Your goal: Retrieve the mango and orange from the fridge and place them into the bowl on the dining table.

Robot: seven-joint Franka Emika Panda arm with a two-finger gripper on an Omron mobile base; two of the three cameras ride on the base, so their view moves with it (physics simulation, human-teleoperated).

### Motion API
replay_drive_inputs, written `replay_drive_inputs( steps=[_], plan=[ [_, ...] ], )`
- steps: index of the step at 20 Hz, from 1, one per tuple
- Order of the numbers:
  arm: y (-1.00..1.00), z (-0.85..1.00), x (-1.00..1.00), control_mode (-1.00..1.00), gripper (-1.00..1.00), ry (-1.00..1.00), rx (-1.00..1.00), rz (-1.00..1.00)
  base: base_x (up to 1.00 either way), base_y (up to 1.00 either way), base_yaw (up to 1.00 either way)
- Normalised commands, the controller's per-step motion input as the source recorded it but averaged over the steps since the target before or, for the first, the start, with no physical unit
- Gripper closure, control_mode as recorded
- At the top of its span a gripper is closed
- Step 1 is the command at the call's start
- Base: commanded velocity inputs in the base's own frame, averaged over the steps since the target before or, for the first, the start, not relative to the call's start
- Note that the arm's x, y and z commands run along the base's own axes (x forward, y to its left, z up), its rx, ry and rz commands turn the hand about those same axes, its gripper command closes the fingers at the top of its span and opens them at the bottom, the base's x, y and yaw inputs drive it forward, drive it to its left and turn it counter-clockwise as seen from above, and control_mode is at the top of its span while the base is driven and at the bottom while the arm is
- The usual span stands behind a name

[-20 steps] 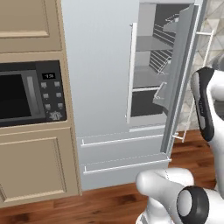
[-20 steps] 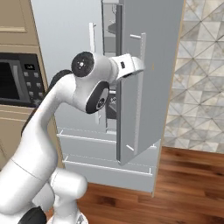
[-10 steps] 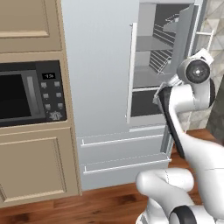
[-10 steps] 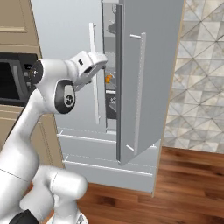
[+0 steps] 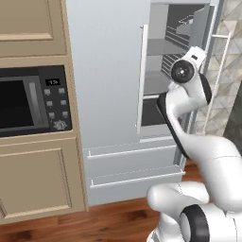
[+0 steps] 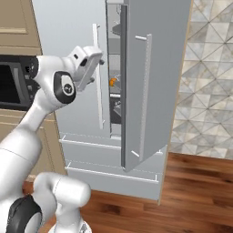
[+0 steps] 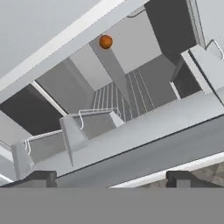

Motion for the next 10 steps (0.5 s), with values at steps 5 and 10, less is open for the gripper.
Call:
replay_drive_inputs(
  steps=[5,10],
  plan=[
    [0.0,0.0,0.61,-1.0,-1.0,0.26,-0.08,-0.09,0.0,0.0,0.0],
    [0.0,0.0,0.6,-1.0,-1.0,0.14,-0.11,-0.09,0.0,0.0,0.0]
  ],
)
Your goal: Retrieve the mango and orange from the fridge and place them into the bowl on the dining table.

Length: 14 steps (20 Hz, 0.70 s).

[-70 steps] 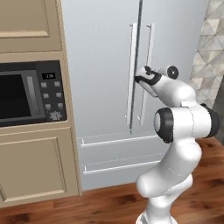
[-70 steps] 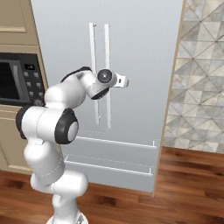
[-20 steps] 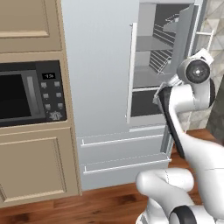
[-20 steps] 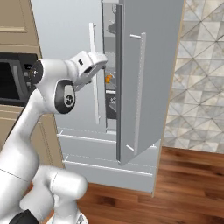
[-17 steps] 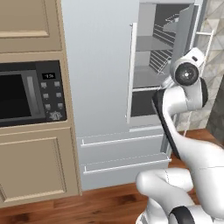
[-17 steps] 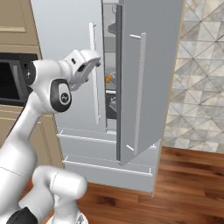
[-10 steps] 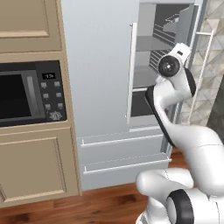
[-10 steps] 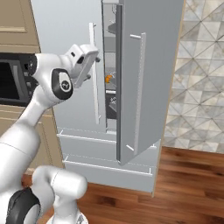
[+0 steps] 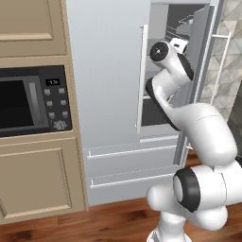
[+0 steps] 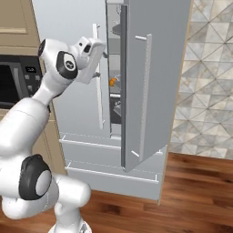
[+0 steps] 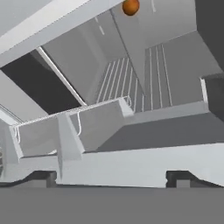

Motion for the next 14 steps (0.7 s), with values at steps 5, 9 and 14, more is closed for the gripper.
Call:
replay_drive_inputs(
  steps=[5,9,14],
  plan=[
    [-0.07,-0.06,0.52,-1.0,-1.0,0.06,-0.09,-0.09,0.0,0.0,0.0],
    [-0.31,-0.18,0.5,-1.0,-1.0,0.06,-0.07,-0.08,0.0,0.0,0.0],
    [-0.51,-0.14,0.46,-1.0,-1.0,0.06,-0.05,-0.06,0.0,0.0,0.0]
  ],
)
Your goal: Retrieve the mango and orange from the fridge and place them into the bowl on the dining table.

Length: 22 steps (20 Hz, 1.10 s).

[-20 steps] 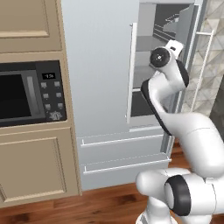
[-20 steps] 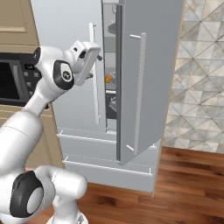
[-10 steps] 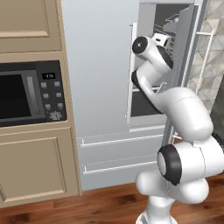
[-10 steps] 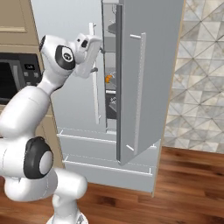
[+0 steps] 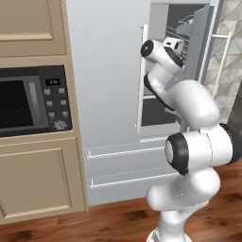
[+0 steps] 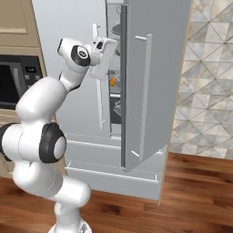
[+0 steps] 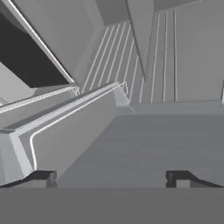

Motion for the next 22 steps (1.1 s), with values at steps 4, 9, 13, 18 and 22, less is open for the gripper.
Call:
replay_drive_inputs(
  steps=[4,9,13,18,22],
  plan=[
    [-0.58,-0.09,0.28,-1.0,-1.0,0.07,-0.05,-0.06,0.0,0.0,0.0],
    [-0.92,-0.1,-0.19,-1.0,-1.0,0.04,-0.03,-0.15,0.0,0.0,0.0],
    [-1.0,-0.03,-0.85,-1.0,-1.0,0.01,0.0,-0.22,0.0,0.0,0.0],
    [-0.98,0.0,-0.9,-1.0,-1.0,-0.02,0.0,-0.22,0.0,0.0,0.0],
    [-0.31,0.09,-0.71,-1.0,-1.0,-0.05,-0.01,-0.08,0.0,0.0,0.0]
  ],
)
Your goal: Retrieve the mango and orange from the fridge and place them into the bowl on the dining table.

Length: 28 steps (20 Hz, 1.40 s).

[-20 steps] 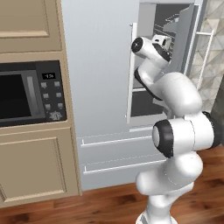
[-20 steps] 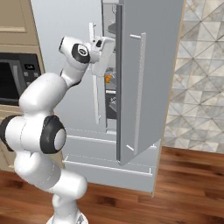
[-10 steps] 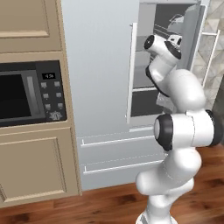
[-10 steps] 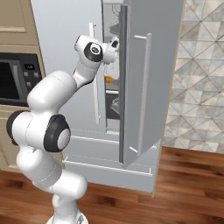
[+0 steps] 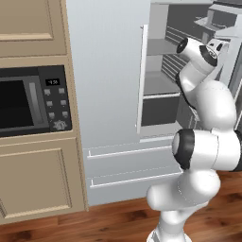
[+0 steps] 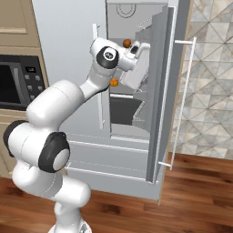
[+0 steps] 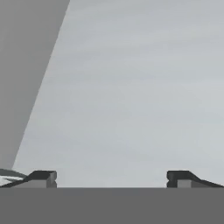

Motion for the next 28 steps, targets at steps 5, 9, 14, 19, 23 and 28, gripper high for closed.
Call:
replay_drive_inputs(
  steps=[5,9,14,19,23,28],
  plan=[
    [0.52,0.52,-0.35,-1.0,-1.0,-0.16,-0.08,0.0,0.0,0.0,0.0],
    [0.92,0.57,-0.01,-1.0,-1.0,-0.19,-0.01,-0.04,0.0,0.0,0.0],
    [0.87,0.45,-0.05,-1.0,-1.0,-0.2,0.08,-0.06,0.0,0.0,0.0],
    [0.77,0.11,-0.13,-1.0,-1.0,-0.26,0.29,-0.04,0.0,0.0,0.0],
    [0.71,-0.01,-0.17,-1.0,-1.0,-0.31,0.46,-0.01,0.0,0.0,0.0],
    [0.7,-0.13,-0.2,-1.0,-1.0,-0.32,0.47,0.0,0.0,0.0,0.0]
  ],
)
